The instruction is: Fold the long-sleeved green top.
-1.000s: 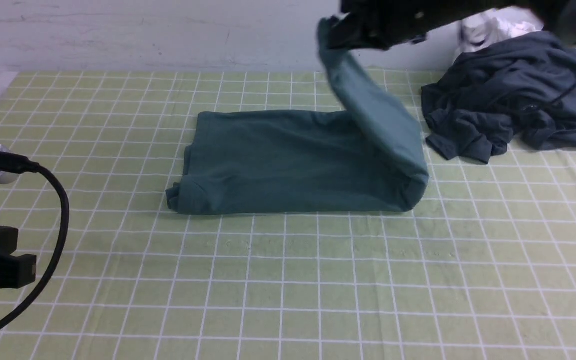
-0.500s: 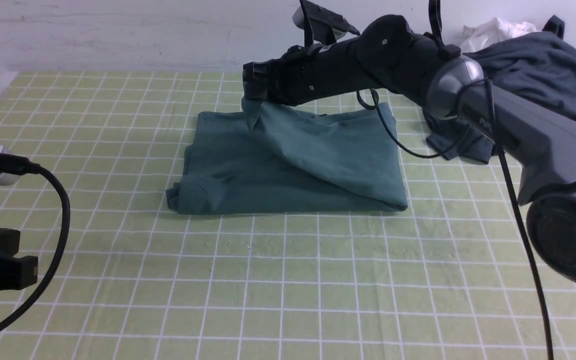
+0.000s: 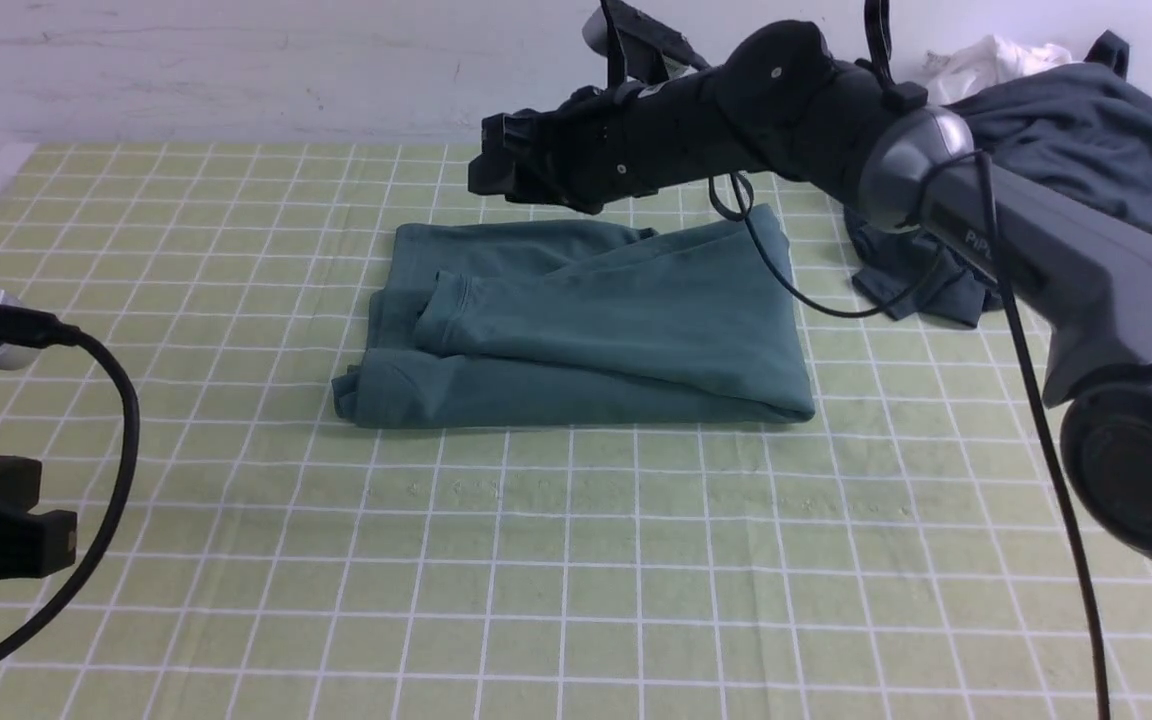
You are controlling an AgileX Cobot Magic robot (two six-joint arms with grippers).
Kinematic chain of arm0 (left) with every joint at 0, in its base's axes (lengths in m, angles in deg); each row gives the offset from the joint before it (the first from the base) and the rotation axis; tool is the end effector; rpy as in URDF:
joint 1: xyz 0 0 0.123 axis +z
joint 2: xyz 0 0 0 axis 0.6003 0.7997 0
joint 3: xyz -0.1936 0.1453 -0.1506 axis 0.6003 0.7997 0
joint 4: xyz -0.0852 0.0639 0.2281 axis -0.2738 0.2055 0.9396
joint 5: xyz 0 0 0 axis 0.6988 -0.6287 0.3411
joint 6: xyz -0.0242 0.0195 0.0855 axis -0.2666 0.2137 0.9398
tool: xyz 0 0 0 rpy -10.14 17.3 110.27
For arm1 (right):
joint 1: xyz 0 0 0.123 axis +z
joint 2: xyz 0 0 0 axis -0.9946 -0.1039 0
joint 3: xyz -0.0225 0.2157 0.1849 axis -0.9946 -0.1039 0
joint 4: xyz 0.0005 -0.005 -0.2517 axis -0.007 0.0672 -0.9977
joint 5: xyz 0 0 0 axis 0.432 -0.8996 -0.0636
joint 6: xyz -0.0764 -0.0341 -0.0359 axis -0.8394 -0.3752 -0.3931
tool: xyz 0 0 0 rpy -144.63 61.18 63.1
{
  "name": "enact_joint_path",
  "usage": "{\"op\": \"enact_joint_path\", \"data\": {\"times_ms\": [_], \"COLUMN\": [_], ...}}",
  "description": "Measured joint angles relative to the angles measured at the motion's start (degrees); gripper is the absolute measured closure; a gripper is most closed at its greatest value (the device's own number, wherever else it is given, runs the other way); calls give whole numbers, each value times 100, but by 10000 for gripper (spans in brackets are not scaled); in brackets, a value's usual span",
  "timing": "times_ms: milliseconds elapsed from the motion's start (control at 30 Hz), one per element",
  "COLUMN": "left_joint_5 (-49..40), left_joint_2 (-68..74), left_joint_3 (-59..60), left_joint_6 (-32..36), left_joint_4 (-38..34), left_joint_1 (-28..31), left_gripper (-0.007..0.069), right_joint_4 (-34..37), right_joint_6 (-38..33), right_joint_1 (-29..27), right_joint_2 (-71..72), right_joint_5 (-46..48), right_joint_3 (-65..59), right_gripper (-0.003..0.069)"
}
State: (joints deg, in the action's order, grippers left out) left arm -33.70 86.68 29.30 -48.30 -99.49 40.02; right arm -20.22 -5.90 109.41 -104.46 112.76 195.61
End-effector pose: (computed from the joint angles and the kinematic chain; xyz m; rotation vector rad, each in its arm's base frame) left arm 0.1573 -0.0042 0.2944 0.0804 2.2517 -0.0961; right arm 0.4735 0.2790 0.2528 -0.4315 2.2346 1.0649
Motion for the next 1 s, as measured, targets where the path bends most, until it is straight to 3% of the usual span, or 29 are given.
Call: {"op": "enact_joint_path", "data": {"times_ms": [67, 267, 367, 567, 767, 1000], "left_joint_5": [-34, -730, -913, -1235, -1462, -1842], "left_joint_2": [66, 712, 1506, 3189, 4752, 6631], "left_joint_3": [-13, -565, -1280, -2761, -4360, -6109], "left_joint_6": [16, 570, 1194, 1867, 1509, 883], "left_joint_4": [-240, -1067, -1728, -2202, -1579, -785], "left_joint_1": [0, 0, 0, -611, -1096, -1122], "left_gripper": [628, 623, 578, 497, 459, 263], "right_joint_4": [6, -426, -944, -2025, -3170, -4021], "right_joint_6": [0, -67, -69, 56, 323, 391], "right_joint_1": [-111, -534, -844, -1102, -1214, -1214], "right_joint_2": [165, 762, 1254, 1715, 2140, 2743], "right_joint_5": [380, 1575, 2424, 2716, 2744, 2770], "right_joint_3": [0, 0, 1, 1, -95, -882], "right_gripper": [253, 231, 284, 432, 561, 654]}}
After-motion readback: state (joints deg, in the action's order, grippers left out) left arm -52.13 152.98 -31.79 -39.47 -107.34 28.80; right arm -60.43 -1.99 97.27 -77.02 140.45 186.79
